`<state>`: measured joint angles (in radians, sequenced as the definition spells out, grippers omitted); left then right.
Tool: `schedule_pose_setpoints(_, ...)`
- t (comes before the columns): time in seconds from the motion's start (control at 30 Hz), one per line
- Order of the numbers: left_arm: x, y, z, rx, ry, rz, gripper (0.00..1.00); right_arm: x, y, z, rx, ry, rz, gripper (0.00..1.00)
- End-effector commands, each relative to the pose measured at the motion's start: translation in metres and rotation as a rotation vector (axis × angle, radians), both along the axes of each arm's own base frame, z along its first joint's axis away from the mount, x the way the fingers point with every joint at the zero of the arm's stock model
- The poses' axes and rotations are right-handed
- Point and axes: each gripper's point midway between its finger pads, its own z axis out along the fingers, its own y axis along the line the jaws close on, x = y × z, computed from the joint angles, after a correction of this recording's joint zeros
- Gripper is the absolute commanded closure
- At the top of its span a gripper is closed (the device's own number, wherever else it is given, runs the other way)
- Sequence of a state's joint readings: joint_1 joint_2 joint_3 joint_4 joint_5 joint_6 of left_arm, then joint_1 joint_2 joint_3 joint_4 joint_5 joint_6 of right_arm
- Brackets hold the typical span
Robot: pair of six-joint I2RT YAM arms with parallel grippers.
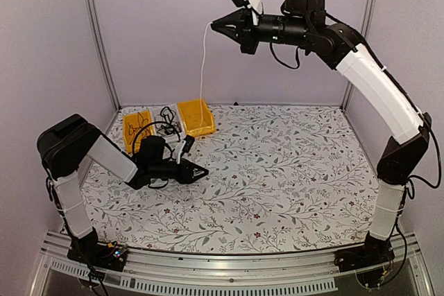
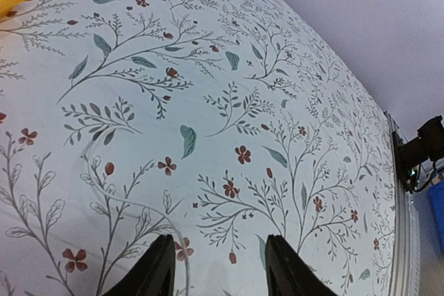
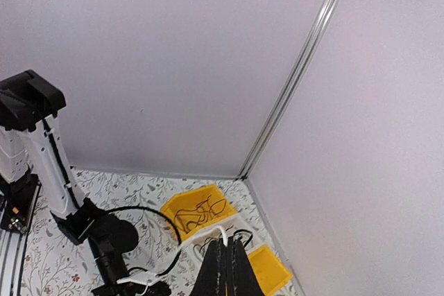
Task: Untangle the cables
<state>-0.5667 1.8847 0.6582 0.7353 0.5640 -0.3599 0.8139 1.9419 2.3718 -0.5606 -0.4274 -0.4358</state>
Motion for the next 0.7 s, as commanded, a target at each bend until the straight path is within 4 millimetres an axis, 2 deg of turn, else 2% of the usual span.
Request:
schedule_pose_setpoints(0.0,-0.011,0.006,-0.019,0.055,0.022,-0.004,0.52,-0.007,-0.069,0.144,0.327,-0.294,-0.184,1.0)
schedule_pose_setpoints(0.1,-0.018,0.014,-0.034,0.109,0.056,0.005,0.52,-0.018,-0.105,0.194,0.439,-0.417,-0.263,1.0)
schedule_pose_setpoints(0.17,-0.021,0.019,-0.039,0.131,0.07,0.014,0.52,-0.024,-0.121,0.215,0.486,-0.485,-0.299,1.0)
schedule_pose_setpoints(0.33,-0.021,0.025,-0.038,0.156,0.077,0.039,0.51,-0.031,-0.159,0.246,0.56,-0.594,-0.372,1.0)
schedule_pose_setpoints(0.5,-0.027,0.03,-0.046,0.186,0.121,0.05,0.5,-0.031,-0.188,0.266,0.631,-0.635,-0.444,1.0)
schedule_pose_setpoints(0.67,-0.044,0.049,-0.06,0.276,0.136,0.045,0.49,-0.051,-0.235,0.3,0.722,-0.805,-0.558,1.0)
